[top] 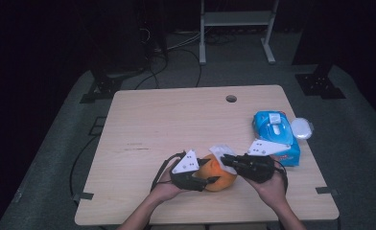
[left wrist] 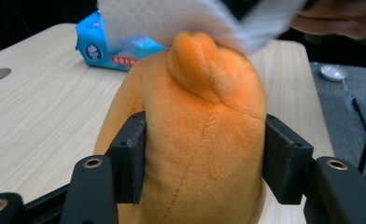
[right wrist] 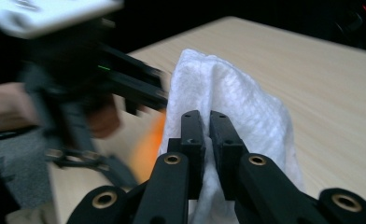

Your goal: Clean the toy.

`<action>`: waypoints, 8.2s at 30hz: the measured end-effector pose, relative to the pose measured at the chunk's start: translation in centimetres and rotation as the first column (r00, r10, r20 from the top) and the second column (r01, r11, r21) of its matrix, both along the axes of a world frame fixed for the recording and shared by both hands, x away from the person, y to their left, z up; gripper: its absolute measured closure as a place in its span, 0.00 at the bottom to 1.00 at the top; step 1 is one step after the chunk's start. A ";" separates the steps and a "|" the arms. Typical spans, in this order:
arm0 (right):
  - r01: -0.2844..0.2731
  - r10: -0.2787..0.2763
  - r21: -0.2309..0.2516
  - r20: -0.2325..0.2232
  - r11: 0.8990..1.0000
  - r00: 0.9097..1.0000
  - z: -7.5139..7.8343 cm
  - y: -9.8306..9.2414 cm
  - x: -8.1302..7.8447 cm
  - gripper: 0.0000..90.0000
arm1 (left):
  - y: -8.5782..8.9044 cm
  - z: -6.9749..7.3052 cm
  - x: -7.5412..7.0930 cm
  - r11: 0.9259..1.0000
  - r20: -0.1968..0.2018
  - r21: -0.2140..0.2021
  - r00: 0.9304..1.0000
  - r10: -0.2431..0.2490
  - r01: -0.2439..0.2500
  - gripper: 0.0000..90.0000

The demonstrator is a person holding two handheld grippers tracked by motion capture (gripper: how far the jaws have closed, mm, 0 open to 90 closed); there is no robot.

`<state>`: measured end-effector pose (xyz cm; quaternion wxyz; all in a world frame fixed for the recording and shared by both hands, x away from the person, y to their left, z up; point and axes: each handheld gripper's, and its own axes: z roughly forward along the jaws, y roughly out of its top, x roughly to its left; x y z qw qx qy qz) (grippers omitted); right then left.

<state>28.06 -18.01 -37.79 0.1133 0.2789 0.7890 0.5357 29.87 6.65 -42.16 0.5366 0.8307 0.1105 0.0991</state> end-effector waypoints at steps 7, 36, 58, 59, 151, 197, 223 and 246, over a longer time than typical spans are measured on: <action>-0.017 0.017 0.008 0.024 1.000 1.000 0.6 0.4 -0.3 0.94 | 0.7 1.1 -0.2 1.000 -0.002 0.025 1.000 0.012 -0.012 0.46; 0.024 -0.030 -0.107 -0.055 0.994 0.998 -2.0 -0.7 1.2 0.94 | 0.0 -1.4 1.6 1.000 -0.103 -0.007 0.994 -0.029 0.028 0.17; 0.044 -0.048 -0.063 -0.064 0.997 0.997 -1.9 -2.2 1.3 0.94 | -0.4 -1.4 1.1 1.000 -0.080 0.016 0.997 0.014 -0.013 0.36; 0.049 -0.053 -0.056 -0.076 0.997 0.996 -2.2 -2.4 1.4 0.94 | -0.3 -1.4 1.1 1.000 -0.085 0.016 0.996 0.017 -0.016 0.36; -0.036 0.031 -0.067 -0.083 0.997 0.996 -1.5 -0.2 0.9 0.93 | 0.6 0.0 1.5 1.000 -0.113 -0.025 0.994 0.010 -0.013 0.11; 0.048 -0.050 -0.032 -0.071 0.998 0.996 -1.5 -1.2 1.2 0.92 | 0.6 0.4 1.1 0.999 -0.123 -0.004 0.992 0.042 -0.043 0.27; 0.017 -0.018 -0.035 -0.056 0.999 0.998 -0.8 -1.1 0.6 0.93 | -2.1 -1.6 0.8 0.997 -0.139 0.059 0.988 0.064 -0.056 0.04; 0.019 -0.019 -0.063 0.004 0.998 1.000 0.3 0.6 -0.3 0.93 | -2.9 -1.3 -1.3 0.996 -0.001 0.089 1.000 0.009 -0.009 0.35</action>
